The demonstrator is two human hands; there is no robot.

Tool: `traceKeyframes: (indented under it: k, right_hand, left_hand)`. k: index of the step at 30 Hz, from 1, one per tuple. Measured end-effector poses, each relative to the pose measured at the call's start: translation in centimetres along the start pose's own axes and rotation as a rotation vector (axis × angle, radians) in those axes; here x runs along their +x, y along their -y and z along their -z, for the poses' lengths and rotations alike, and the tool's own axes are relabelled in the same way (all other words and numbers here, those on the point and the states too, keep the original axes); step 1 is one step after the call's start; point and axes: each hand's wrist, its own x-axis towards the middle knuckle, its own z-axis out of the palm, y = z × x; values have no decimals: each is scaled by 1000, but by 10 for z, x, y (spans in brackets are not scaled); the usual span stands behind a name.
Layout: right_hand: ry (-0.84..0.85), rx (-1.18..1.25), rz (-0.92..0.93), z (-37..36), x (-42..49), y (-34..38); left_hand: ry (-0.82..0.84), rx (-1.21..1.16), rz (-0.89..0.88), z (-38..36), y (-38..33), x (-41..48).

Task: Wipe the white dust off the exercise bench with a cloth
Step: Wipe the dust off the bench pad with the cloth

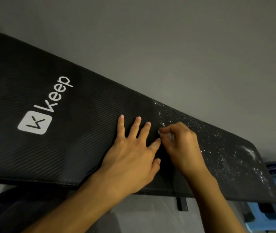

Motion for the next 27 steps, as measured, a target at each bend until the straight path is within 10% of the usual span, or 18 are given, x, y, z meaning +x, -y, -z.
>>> traceKeyframes:
  k: [27]
  right_hand:
    - [36, -39, 43, -4, 31, -1]
  left_hand:
    - [-109, -116, 9, -3, 5, 0]
